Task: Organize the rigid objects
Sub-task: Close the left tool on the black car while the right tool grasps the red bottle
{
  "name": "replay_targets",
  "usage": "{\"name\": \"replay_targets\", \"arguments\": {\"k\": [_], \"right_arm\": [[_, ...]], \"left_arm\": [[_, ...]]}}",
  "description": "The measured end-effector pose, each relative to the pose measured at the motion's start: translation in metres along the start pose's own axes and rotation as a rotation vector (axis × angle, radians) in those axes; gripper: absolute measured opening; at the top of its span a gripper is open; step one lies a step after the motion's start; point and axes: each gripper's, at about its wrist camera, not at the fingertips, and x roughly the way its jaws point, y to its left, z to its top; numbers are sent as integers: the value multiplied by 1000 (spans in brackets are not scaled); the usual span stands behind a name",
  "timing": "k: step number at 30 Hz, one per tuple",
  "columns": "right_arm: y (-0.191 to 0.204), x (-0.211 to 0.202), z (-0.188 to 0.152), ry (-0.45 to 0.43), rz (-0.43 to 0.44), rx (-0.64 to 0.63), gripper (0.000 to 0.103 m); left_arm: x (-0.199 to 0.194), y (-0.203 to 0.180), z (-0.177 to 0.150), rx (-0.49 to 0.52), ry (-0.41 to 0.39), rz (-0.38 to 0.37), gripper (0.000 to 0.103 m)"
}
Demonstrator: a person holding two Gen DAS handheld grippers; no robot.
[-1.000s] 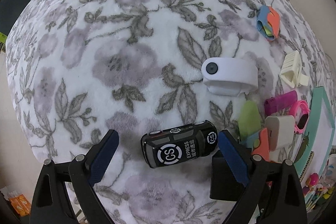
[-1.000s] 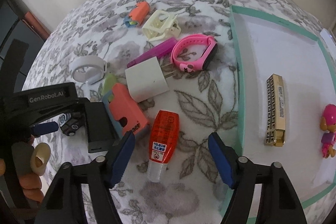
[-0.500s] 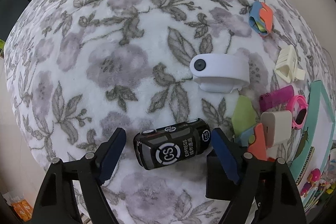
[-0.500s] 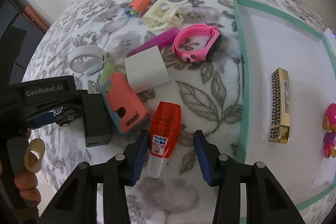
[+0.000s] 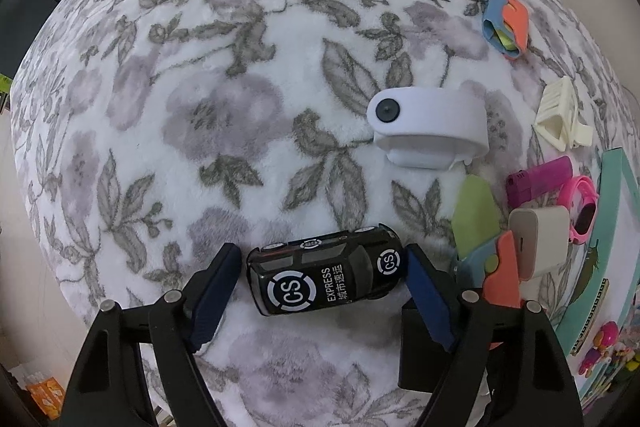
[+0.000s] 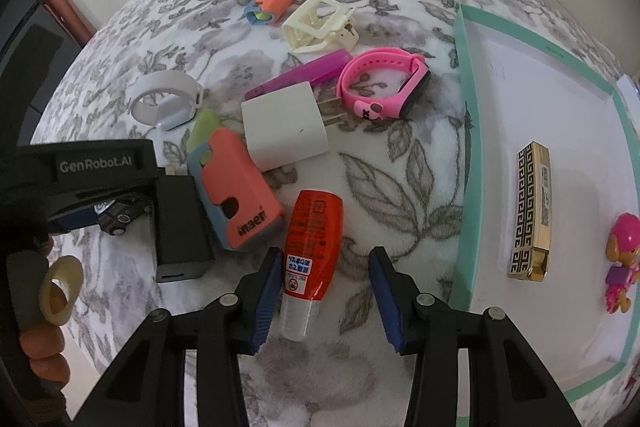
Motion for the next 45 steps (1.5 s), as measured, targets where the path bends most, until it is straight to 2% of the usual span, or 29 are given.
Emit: {"name": "replay_targets", "arguments": {"k": [3,14,22,25,27,29,38,45], "right_arm": [[3,1,-1,-2,-12,-14,48],[13,4,-4,-9,-71,-84,48],[12,4,-3,-8,-71,-89,47],[13,3,-4,-9,-69,-84,43],[12,1,-5,-10,-65,-83,32],[11,0,-5,-10,-57,-75,29],[3,-2,-1,-9,-28,-36,29],[-7,-7,0,-19,0,1,29]], "left_arm": [[-2,4,-1,-4,-2,3,78],[-3,-2,-5,-3,-11,20,78],[-3,-6,-8,-6,-16,24,78],[-3,-6,-8,-6,-17,23,78],[-3,-6,-8,-5,-17,23,78],[-4,-6,-8,-1,-19,25,78],[-9,1,-9,-21,-22,12,78],[-27,6,-6,-37,-69,12,78]]}}
